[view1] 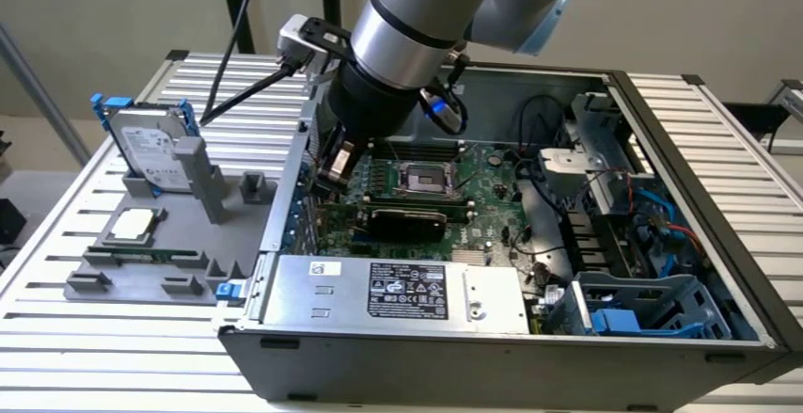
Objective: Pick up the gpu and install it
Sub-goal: 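Press down on the gpu until it lock into place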
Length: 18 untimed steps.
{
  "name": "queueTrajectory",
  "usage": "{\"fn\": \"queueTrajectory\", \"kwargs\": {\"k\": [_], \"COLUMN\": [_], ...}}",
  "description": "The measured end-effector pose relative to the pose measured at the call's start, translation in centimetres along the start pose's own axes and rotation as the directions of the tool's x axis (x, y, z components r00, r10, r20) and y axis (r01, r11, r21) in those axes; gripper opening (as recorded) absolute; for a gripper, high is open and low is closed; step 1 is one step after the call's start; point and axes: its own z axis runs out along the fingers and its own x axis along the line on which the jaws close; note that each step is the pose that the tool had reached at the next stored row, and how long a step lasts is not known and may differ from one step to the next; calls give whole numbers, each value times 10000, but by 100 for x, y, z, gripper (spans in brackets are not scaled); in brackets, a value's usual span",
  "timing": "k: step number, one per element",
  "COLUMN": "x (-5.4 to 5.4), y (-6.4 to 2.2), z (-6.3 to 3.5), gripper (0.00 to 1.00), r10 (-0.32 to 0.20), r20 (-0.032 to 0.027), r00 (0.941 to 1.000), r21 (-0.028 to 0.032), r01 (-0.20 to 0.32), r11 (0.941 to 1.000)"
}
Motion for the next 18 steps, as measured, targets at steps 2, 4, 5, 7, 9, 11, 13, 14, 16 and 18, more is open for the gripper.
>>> {"fn": "queueTrajectory", "kwargs": {"k": [2,4,5,7,9,11,13,14,16,18], "x": [-1,-6,-10,-18,-21,-25,-30,-34,-38,-43], "y": [-1,-1,-1,1,3,3,4,5,6,8], "z": [2,4,4,3,4,4,3,4,4,5], "gripper": [11,11,11,11,11,11,11,11,11,11], "r10": [37,73,89,126,156,175,195,204,224,246], "r20": [11,27,34,47,59,67,73,78,85,94], "r00": [10000,10000,10000,9999,9999,9998,9998,9998,9997,9997], "r21": [-15,-27,-32,-40,-47,-51,-56,-57,-61,-65], "r01": [-37,-73,-89,-125,-156,-175,-195,-204,-224,-245], "r11": [10000,10000,10000,9999,9999,9998,9998,9998,9997,9997]}}
